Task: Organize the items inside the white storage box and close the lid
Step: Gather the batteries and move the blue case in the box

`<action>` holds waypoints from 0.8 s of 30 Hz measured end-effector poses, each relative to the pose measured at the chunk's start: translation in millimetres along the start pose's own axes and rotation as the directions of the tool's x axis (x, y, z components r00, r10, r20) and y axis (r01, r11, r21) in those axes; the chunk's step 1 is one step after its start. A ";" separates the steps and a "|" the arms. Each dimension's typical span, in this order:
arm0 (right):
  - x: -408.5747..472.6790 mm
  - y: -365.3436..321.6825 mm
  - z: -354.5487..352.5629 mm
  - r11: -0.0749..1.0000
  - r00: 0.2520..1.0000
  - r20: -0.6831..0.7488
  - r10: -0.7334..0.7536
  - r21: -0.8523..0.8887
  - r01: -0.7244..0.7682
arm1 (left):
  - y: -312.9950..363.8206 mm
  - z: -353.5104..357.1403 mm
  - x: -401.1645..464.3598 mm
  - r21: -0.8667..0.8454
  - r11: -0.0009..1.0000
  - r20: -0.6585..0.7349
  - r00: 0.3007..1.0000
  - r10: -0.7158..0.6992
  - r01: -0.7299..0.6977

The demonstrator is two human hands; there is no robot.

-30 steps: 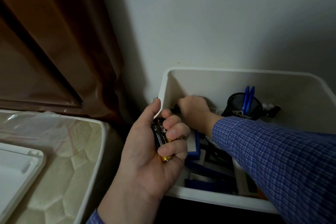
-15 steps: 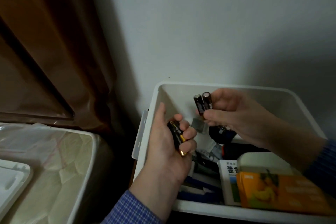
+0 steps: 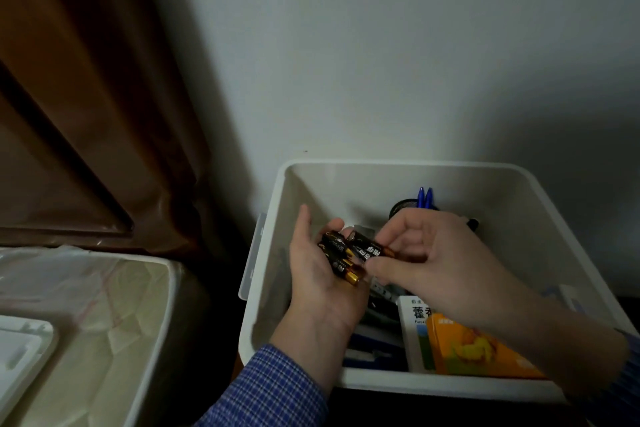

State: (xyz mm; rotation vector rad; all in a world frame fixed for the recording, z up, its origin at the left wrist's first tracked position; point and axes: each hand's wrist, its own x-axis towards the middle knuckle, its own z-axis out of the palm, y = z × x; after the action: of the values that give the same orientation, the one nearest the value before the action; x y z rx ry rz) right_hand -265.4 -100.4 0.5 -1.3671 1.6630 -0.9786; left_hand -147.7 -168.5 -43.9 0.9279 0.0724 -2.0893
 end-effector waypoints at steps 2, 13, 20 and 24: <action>0.4 -0.1 5.9 0.997 0.997 -0.066 -0.030 -0.077 0.025 | 0.4 0.5 -0.4 -0.036 0.999 -0.009 1.000 -0.018 0.018; 4.9 0.3 32.4 0.809 0.942 -0.132 -0.307 -0.558 0.186 | 1.8 -1.7 -2.3 -0.047 0.995 0.114 0.990 -0.086 0.092; -0.4 -2.5 35.5 0.780 0.900 -0.179 -0.398 -0.582 0.229 | 0.8 -2.7 -0.3 -0.016 0.995 0.107 0.989 -0.100 0.103; -5.3 1.1 39.0 0.774 0.889 -0.108 -0.446 -0.545 0.322 | 2.5 -3.8 0.3 -0.073 0.994 0.111 0.991 -0.067 0.076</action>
State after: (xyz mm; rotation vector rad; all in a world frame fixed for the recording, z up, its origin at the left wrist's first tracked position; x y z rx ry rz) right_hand -229.8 -98.6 -16.4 -2.0917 1.9531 -0.9851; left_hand -143.8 -169.1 -46.1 0.7740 0.1303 -2.1836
